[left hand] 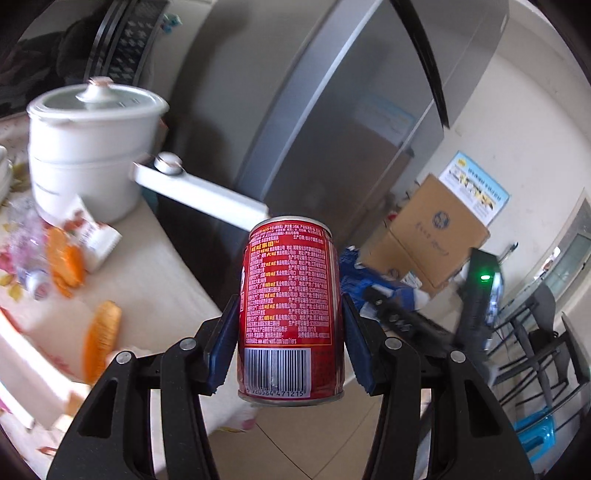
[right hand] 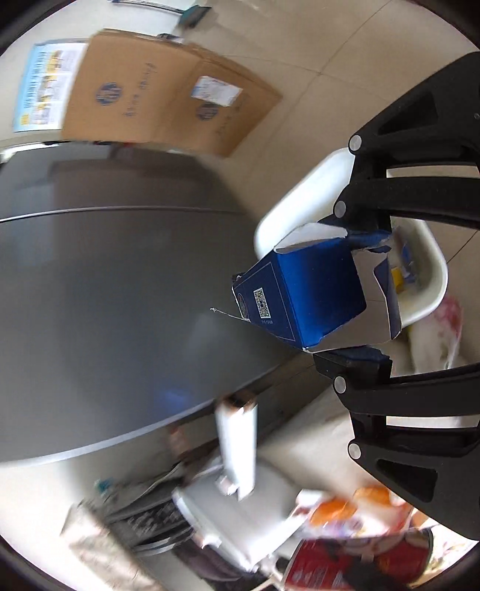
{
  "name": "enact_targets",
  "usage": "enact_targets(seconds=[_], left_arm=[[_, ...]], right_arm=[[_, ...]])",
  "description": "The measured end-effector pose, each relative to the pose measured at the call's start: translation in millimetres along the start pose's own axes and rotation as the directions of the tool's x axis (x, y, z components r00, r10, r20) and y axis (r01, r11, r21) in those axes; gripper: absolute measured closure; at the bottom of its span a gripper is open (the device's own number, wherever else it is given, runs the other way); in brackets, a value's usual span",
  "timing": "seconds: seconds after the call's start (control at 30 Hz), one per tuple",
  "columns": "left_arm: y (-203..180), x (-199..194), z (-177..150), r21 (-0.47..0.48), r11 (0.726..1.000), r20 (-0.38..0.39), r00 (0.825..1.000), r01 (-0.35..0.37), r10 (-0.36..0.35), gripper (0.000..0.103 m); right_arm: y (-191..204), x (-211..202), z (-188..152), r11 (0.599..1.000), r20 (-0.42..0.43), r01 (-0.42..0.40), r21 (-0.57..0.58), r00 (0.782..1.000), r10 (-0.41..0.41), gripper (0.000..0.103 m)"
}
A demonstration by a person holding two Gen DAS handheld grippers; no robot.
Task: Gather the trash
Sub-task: 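Carry the red can and blue carton over the white bin with both tools, then open the right tool over the bin while the left tool releases the red can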
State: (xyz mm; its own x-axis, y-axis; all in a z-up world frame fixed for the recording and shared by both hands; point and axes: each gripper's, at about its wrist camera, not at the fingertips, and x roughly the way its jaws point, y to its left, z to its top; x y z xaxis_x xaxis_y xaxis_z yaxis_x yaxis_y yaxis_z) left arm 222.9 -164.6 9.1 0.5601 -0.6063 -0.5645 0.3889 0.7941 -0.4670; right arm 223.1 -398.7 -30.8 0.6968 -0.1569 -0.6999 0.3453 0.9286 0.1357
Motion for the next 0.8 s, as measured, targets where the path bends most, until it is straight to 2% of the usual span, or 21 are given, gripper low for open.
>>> enact_targets(seconds=[0.13,0.2,0.37,0.5,0.67,0.8], left_arm=[[-16.4,28.1,-4.4,0.022,1.000,-0.040,0.999,0.000,0.001,0.051],[-24.1,42.8,-5.3,0.026,1.000,-0.063,0.998,0.006,-0.004,0.051],[-42.8,74.8,-5.5,0.042,0.999,-0.117,0.993,0.020,-0.015,0.051],[-64.1,101.0,-9.4,0.071,0.997,-0.164,0.986,0.037,-0.025,0.051],[-86.5,132.5,-14.2,0.106,0.994,-0.215,0.977,0.033,-0.009,0.051],[-100.3,160.5,-16.3,0.116,0.993,-0.251,0.968,0.033,-0.003,0.051]], right_arm=[[-18.0,20.7,-2.1,0.998,-0.048,0.067,0.003,0.997,-0.067,0.054],[-24.3,21.9,-1.6,0.997,-0.057,0.072,0.018,0.996,-0.071,0.041],[-53.5,18.4,0.5,0.989,-0.048,0.110,0.097,0.993,-0.106,0.035],[-81.0,12.1,2.4,0.965,-0.033,0.209,0.162,0.978,-0.206,0.023],[-114.7,7.7,-0.7,0.926,-0.054,0.307,0.220,0.952,-0.302,0.020],[-131.8,3.6,-3.6,0.908,-0.056,0.343,0.241,0.939,-0.340,0.017]])
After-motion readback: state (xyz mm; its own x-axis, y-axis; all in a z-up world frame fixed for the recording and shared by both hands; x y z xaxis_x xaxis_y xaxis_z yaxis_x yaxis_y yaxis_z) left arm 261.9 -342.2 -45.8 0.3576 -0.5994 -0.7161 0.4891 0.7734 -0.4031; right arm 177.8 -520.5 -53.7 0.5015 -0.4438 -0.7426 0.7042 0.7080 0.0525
